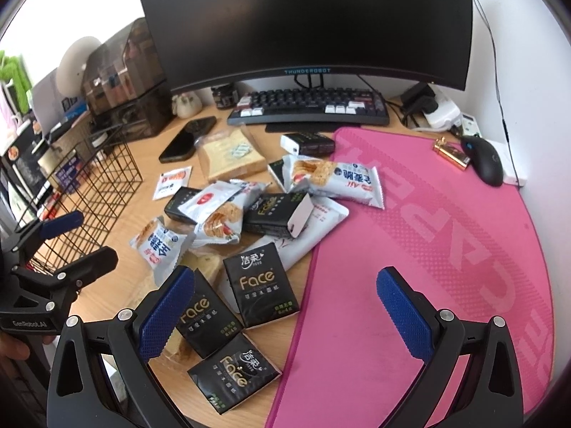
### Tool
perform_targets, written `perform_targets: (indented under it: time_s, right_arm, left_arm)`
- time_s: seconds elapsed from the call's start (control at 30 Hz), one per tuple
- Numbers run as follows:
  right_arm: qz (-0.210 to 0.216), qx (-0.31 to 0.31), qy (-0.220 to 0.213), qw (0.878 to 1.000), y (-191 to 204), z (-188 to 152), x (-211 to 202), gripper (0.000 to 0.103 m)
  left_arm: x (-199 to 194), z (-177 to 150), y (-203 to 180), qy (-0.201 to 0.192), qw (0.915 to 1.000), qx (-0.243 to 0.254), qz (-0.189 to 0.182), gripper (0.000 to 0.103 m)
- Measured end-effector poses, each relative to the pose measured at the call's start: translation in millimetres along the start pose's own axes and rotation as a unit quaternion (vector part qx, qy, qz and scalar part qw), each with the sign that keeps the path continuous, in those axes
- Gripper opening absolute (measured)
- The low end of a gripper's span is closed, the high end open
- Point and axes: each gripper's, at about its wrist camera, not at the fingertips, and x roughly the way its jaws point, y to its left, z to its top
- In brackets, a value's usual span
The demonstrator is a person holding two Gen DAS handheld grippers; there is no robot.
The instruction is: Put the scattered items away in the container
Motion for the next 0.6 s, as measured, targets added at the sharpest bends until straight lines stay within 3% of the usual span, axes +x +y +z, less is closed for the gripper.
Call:
perform_targets:
  time_s: [0.4,0.6]
  right_arm:
    - [0.003,-0.005,0.002,1.000,3.2,-0.3,-0.6,0.102]
    - [0.003,-0.001,0.006,1.000,1.3,-0.7,3.2,0.102]
  left_arm:
    - [2.2,0.4,-1.0,0.007,1.0000,0.001,-0.003,0.102]
    - [26.2,0.8,-4.2,0.022,0.9995,0.002,-0.021,0.102]
